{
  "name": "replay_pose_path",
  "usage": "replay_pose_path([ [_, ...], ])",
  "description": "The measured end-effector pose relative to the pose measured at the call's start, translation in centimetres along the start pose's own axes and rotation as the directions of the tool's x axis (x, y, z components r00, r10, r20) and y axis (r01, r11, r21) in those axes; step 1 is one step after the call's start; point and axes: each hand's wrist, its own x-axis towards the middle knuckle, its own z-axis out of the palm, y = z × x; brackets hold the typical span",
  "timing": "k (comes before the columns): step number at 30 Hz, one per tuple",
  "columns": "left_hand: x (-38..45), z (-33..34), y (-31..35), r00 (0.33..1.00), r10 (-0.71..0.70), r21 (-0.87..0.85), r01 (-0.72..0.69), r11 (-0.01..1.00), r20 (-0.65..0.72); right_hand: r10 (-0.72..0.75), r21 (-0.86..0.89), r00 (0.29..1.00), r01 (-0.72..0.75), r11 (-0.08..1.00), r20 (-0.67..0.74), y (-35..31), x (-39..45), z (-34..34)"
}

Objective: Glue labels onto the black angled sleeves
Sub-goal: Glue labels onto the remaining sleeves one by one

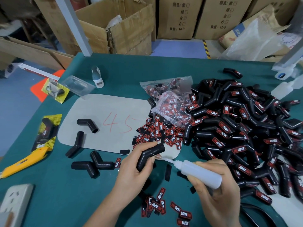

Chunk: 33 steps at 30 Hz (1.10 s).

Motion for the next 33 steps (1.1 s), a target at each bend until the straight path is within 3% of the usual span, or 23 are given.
replay_pose_path([
  [12,-0.04,0.01,-0.43,1.0,0.009,-0.021,-0.009,1.0,0.0,0.02,0.003,1.0,-0.02,1.0,0.014,-0.37,0.18,-0.11],
  [25,-0.06,0.11,-0.13,0.998,0.054,-0.037,-0.055,0.998,-0.015,0.269,0.078,0.963,-0.269,0.96,0.004,0.23,-0.17,-0.2],
  [33,-0.09,0.2,-0.08,0.998,0.064,-0.01,-0.064,0.998,-0.012,0.31,0.088,0.951,-0.308,0.947,-0.006,0.14,-0.08,-0.21],
])
